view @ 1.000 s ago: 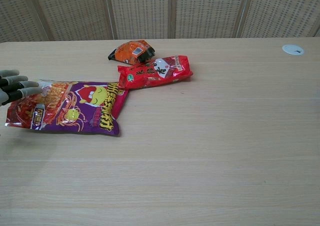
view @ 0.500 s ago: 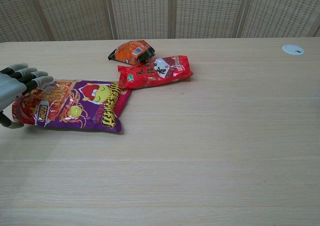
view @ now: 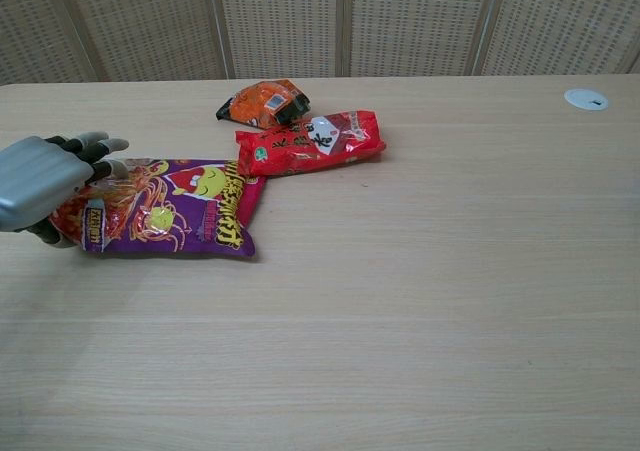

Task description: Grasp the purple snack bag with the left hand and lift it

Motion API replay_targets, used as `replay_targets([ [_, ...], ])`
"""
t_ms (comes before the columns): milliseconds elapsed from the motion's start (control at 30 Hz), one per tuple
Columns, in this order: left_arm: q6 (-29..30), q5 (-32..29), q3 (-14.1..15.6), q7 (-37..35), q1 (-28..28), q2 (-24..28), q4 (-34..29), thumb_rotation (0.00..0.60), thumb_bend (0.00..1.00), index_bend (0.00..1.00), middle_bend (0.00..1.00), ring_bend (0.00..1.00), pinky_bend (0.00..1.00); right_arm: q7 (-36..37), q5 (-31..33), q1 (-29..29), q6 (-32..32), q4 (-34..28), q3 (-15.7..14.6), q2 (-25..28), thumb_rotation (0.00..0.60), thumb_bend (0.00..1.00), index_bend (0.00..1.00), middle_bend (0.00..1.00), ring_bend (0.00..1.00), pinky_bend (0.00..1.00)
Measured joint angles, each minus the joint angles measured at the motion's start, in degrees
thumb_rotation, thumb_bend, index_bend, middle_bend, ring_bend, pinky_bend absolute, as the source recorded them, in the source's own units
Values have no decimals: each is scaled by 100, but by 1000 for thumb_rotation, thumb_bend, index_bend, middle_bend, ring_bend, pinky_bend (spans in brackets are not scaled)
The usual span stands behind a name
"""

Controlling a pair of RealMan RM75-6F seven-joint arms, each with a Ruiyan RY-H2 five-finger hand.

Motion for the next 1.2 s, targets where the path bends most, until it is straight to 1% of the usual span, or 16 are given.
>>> replay_targets([
  [33, 54, 19, 1, 26, -38, -69, 92, 600, 0, 841, 679, 705, 810, 24, -17, -5, 17, -8, -2, 15, 600, 0, 0, 0, 0, 0],
  [67, 93, 32, 1, 39, -65, -118, 160, 600, 0, 887, 727, 753, 852, 35, -28, -8, 29, -13, -3, 25, 600, 0, 0, 0, 0, 0],
  [100, 124, 39, -1, 51, -87, -162, 224, 600, 0, 940, 782, 822, 912, 41, -40, -10, 38, -15, -4, 30, 600, 0, 0, 0, 0, 0],
  [167, 193, 42, -10, 63, -133, -246, 337, 600, 0, 973, 829, 903, 975, 56, -69, -13, 54, -17, -10, 39, 600, 0, 0, 0, 0, 0],
  [233, 287, 40, -23, 53, -149, -269, 373, 600, 0, 995, 876, 974, 1000, 72, -87, -11, 46, -19, -24, 46, 600, 0, 0, 0, 0, 0],
  [333, 453, 37, -42, -2, -158, -268, 386, 600, 19, 1000, 930, 1000, 1000, 91, -106, -6, 33, -29, -39, 54, 600, 0, 0, 0, 0, 0],
  [433, 621, 28, -65, -80, -161, -209, 358, 600, 47, 1000, 952, 1000, 1000, 104, -128, -6, 42, -41, -46, 58, 600, 0, 0, 0, 0, 0],
  [600, 822, 5, -115, -164, -161, -8, 53, 600, 62, 1000, 972, 1000, 1000, 80, -137, -5, 44, -47, -56, 51, 600, 0, 0, 0, 0, 0],
  [700, 1001, 13, -163, -166, -182, 183, -294, 600, 82, 1000, 999, 1000, 1000, 78, -145, 2, 31, -50, -65, 42, 600, 0, 0, 0, 0, 0],
  [800, 1190, 46, -215, -109, -220, 424, -778, 600, 105, 1000, 1000, 1000, 1000, 61, -154, 5, 30, -54, -72, 39, 600, 0, 0, 0, 0, 0],
  [900, 1347, 92, -273, 22, -265, 694, -1384, 600, 107, 1000, 1000, 1000, 1000, 59, -167, 3, 38, -69, -80, 41, 600, 0, 0, 0, 0, 0],
  [1000, 1474, 149, -344, 255, -317, 999, -2133, 600, 108, 1000, 1000, 1000, 1000, 64, -168, 2, 40, -75, -82, 44, 600, 0, 0, 0, 0, 0],
  [1200, 1586, 246, -557, 1021, -442, 1698, -3901, 600, 107, 1000, 1000, 1000, 1000, 116, -176, -2, 53, -85, -85, 66, 600, 0, 0, 0, 0, 0],
])
